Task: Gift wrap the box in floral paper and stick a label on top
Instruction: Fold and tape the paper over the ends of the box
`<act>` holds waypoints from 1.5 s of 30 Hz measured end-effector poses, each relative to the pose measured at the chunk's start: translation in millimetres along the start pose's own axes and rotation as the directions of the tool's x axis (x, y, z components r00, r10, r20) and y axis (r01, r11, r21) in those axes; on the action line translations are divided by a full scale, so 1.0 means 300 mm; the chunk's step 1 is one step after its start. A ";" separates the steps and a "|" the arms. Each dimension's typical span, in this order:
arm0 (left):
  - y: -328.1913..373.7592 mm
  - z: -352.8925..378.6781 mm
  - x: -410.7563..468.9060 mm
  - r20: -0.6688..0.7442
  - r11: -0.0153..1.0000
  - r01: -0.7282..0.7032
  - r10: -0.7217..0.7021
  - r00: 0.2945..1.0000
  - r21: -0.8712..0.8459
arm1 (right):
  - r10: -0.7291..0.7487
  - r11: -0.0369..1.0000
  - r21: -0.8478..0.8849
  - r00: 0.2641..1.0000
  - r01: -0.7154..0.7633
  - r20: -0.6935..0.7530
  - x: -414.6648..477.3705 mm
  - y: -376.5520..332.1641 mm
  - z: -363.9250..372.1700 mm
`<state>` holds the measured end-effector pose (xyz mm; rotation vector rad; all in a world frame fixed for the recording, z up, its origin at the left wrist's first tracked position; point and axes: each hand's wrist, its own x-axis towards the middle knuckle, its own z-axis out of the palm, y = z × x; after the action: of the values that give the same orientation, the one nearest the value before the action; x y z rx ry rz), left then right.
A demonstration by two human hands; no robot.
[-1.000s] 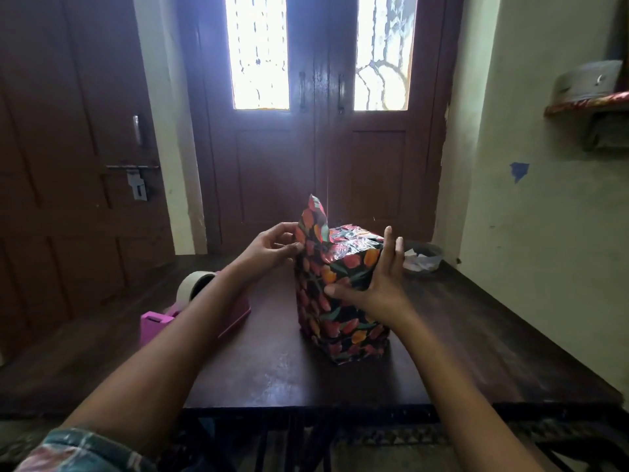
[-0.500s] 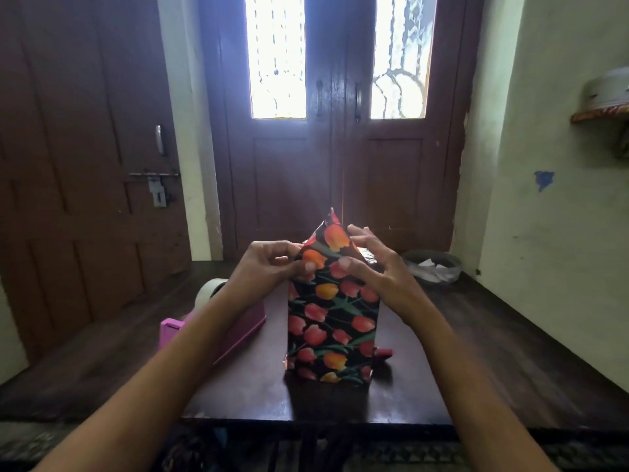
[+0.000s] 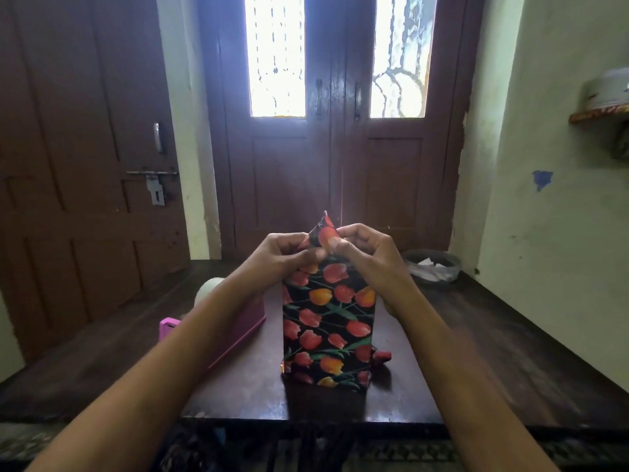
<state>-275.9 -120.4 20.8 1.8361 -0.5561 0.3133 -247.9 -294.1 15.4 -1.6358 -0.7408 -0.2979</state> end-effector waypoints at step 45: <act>0.027 -0.008 -0.031 -0.024 0.999 0.046 -0.046 0.999 -0.005 | -0.006 1.000 -0.019 0.996 0.004 -0.093 0.098 -0.110 0.002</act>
<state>-288.0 -118.1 23.9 1.8361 -0.4969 0.3030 -245.9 -283.6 58.2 -1.6264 -0.6733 -0.3834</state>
